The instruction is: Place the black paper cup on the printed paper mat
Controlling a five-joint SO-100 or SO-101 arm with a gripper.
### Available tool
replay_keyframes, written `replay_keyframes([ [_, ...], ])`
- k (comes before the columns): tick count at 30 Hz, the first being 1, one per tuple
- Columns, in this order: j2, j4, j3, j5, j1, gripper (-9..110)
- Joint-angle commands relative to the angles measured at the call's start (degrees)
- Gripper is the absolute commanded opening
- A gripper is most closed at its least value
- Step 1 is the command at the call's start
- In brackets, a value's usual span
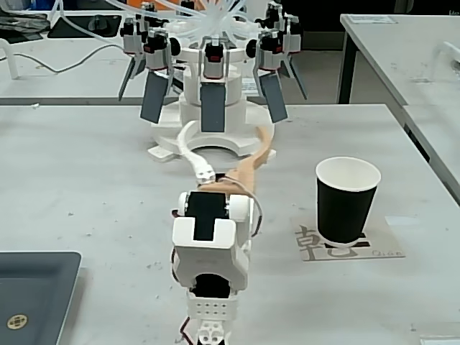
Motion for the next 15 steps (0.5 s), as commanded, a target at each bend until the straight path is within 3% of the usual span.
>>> replay_keyframes([
  [1,-1.41,1.32,-1.32,-0.88,-2.55,27],
  [15,-14.77,14.41,-21.8,-0.18,-4.04,25],
])
